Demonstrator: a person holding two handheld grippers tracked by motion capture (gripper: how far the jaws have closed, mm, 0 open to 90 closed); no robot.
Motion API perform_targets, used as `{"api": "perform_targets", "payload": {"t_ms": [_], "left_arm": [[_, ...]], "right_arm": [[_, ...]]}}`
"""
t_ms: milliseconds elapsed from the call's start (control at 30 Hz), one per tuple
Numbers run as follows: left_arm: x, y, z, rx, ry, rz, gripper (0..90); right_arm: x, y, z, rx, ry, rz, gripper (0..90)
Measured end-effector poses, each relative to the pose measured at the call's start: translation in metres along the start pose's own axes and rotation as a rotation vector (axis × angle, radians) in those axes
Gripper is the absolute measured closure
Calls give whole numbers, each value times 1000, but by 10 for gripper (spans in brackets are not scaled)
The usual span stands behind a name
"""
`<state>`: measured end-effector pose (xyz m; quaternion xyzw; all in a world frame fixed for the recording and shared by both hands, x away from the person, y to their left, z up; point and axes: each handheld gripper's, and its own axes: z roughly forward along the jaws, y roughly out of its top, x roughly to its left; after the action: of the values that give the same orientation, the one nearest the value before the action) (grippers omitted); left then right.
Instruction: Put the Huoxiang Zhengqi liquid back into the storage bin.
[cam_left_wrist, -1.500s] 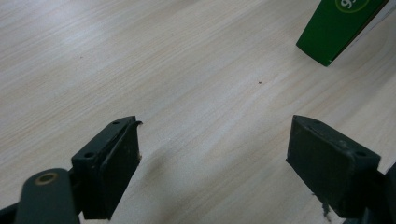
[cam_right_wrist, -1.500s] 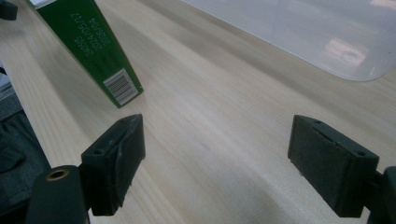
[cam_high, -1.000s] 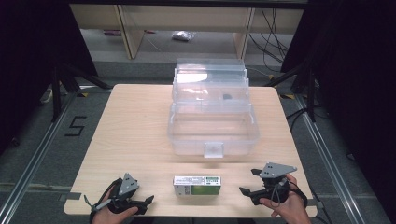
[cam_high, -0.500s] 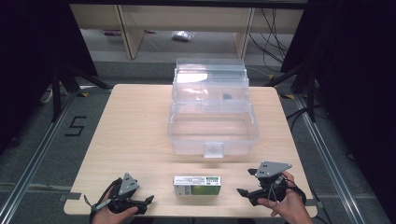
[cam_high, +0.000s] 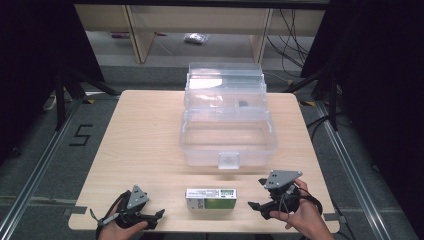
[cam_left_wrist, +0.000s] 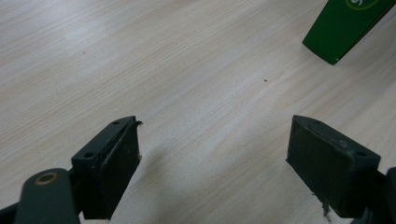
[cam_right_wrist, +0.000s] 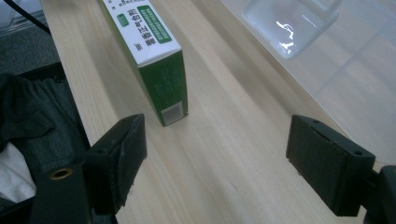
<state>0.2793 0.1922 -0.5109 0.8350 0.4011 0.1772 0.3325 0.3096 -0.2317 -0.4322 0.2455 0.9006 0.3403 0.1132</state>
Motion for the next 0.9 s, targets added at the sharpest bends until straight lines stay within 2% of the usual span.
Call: {"api": "perform_targets", "payload": {"t_ms": [33,67,200,300,333,400,433,467,600,733,767,800,900], "left_arm": [[0,0,0,0,-12,0,164],[0,0,-3,4,-26,4,164],[1,0,-2,-2,-19,-3,164],[0,0,-2,3,-24,-1,164],[1,0,-3,7,-23,1,164],[0,0,-2,0,-23,-4,164],[1,0,-2,5,-21,2,164],[1,0,-2,5,-21,2,164],[0,0,-2,-3,-23,-7,164],[1,0,-2,4,-21,3,164],[1,0,-2,0,-21,-2,164],[1,0,-2,0,-21,-2,164],[1,0,-2,-1,-18,-4,163]], "right_arm": [[0,2,1,0,1,-18,211],[1,3,1,-7,2,-16,211],[4,9,2,9,-4,-19,209],[6,14,2,12,3,-60,208],[7,15,1,25,20,-55,208],[8,19,3,22,14,-74,208],[9,20,2,39,16,-59,208],[10,23,3,30,15,-80,207],[11,29,5,53,26,-89,198],[13,38,8,79,37,-101,198],[15,43,10,103,46,-100,197],[14,44,12,99,52,-126,195],[17,49,15,111,65,-142,193]]}}
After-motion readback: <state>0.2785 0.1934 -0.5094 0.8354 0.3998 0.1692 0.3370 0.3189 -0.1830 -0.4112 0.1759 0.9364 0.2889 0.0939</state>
